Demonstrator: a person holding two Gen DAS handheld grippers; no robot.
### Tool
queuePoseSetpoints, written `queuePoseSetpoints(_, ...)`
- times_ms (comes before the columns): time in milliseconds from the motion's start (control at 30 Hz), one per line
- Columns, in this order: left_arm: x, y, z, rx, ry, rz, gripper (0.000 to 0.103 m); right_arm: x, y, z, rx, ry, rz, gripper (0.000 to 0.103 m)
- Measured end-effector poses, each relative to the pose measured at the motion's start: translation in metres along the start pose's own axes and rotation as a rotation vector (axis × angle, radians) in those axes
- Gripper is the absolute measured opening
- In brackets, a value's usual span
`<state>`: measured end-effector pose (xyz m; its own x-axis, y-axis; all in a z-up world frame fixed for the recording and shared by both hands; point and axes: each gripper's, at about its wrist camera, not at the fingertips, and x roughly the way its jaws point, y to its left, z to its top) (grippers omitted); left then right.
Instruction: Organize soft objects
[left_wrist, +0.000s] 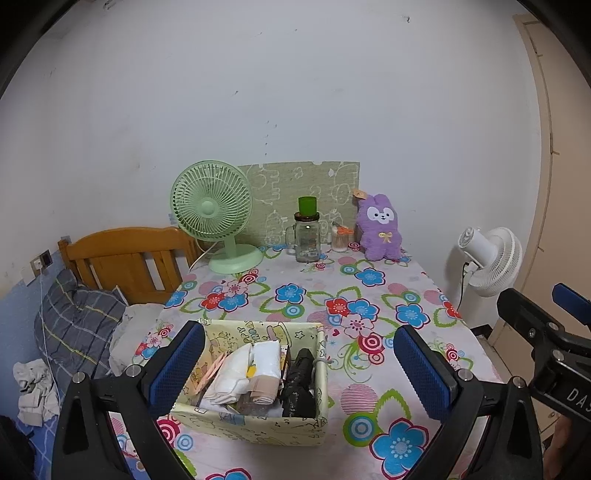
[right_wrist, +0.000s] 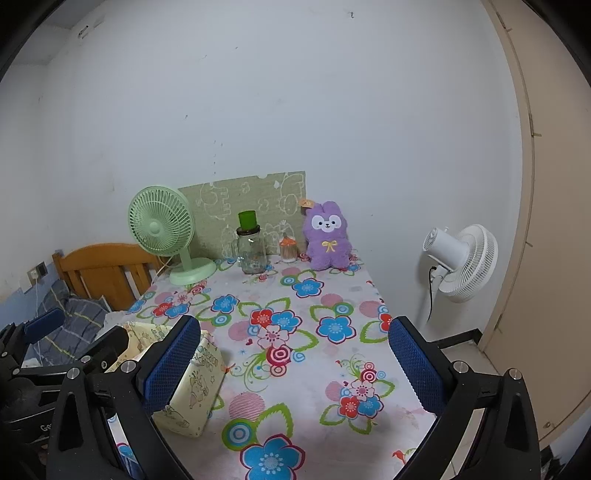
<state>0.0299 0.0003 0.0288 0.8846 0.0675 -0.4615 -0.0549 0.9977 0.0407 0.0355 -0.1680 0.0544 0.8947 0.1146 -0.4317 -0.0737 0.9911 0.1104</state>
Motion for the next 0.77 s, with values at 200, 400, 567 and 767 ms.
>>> queuePoseSetpoints(200,0.0014,0.0048,-0.0009,-0.008,0.001,0.001,0.103,0.0015,0.0032,0.0000,-0.008,0.002,0.004,0.103)
queuePoseSetpoints(400,0.0021,0.0067,0.0002,-0.014,0.002,0.004,0.103,0.0019,0.0062,0.0008,-0.015,0.001,0.006,0.103)
queuePoseSetpoints(567,0.0028,0.0086,0.0001,-0.019,0.004,0.006,0.103,0.0033,0.0082,0.0017,-0.019,0.003,0.009,0.103)
queuePoseSetpoints(767,0.0035,0.0102,0.0004,-0.021,0.005,0.007,0.103,0.0041,0.0085,0.0020,-0.019,0.005,0.009,0.103)
